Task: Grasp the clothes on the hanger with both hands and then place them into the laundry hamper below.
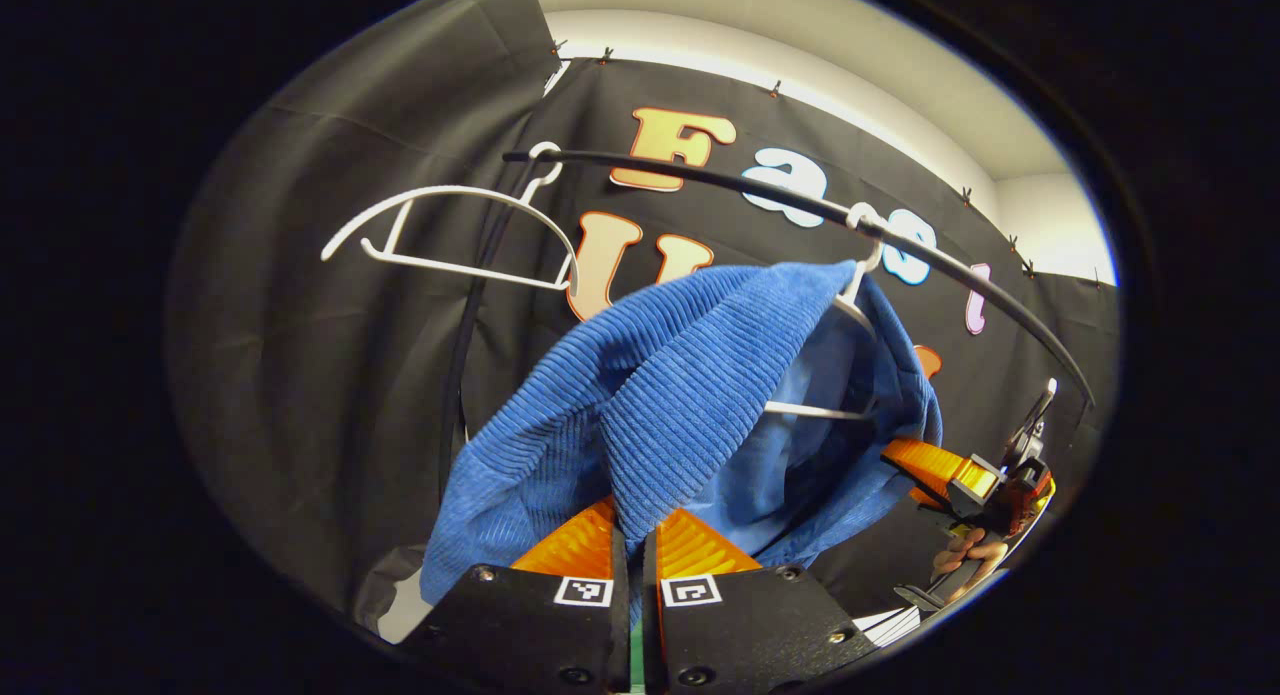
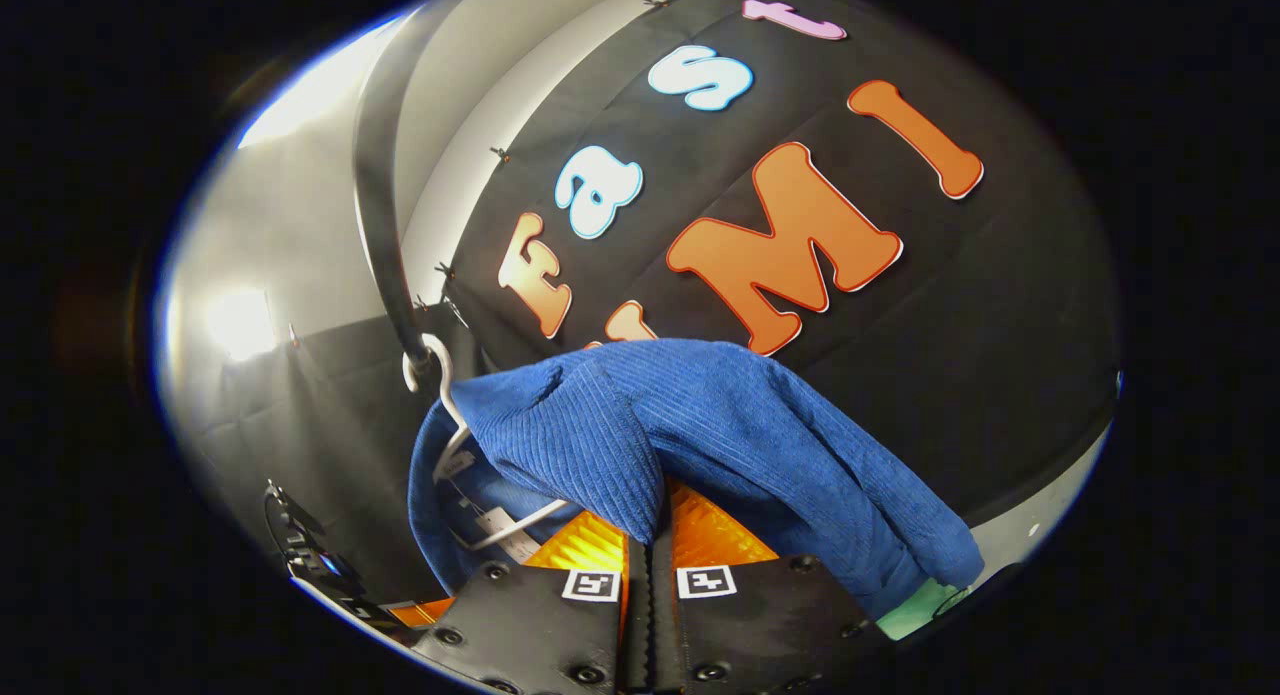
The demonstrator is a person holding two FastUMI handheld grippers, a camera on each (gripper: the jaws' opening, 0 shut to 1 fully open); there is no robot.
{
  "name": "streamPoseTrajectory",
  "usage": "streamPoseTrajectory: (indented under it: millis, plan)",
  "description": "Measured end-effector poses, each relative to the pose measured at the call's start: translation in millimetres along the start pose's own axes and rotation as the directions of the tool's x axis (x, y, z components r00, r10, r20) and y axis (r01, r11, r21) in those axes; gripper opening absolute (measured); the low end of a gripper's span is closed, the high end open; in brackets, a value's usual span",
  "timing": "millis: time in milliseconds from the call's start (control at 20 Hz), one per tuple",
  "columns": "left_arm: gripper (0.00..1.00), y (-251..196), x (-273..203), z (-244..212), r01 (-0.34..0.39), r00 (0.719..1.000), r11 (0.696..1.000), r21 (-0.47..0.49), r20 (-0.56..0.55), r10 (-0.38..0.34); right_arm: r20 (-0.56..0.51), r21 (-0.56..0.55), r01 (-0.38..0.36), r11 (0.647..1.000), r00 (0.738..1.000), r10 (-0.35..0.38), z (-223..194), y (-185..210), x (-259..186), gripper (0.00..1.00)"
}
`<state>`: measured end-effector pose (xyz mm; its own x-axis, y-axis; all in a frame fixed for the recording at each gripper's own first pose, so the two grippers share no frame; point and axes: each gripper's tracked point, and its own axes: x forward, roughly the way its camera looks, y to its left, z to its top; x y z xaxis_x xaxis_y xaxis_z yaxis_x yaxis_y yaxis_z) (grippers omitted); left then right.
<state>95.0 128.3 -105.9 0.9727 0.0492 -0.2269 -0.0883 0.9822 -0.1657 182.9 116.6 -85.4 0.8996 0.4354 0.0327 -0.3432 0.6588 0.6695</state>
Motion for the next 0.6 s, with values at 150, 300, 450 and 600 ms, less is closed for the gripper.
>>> streamPoseTrajectory:
  millis: [150,300,450,600]
  plan:
    - [0.05,10,-14,28,-0.017,0.999,1.0,0.004,0.049,0.017,0.028,0.117,-0.063,0.991,0.998,0.06,22,6,0,0.07]
    - [0.07,17,-25,57,-0.015,0.995,1.0,-0.007,0.099,0.016,0.062,0.211,-0.094,0.973,0.995,0.083,41,-2,10,0.07]
    - [0.07,29,-31,95,-0.024,0.986,1.0,0.019,0.165,0.021,0.09,0.22,-0.111,0.969,0.992,0.093,60,-2,14,0.07]
    - [0.04,33,-35,132,-0.019,0.974,0.999,0.042,0.228,0.009,0.112,0.213,-0.119,0.97,0.989,0.097,78,0,20,0.07]
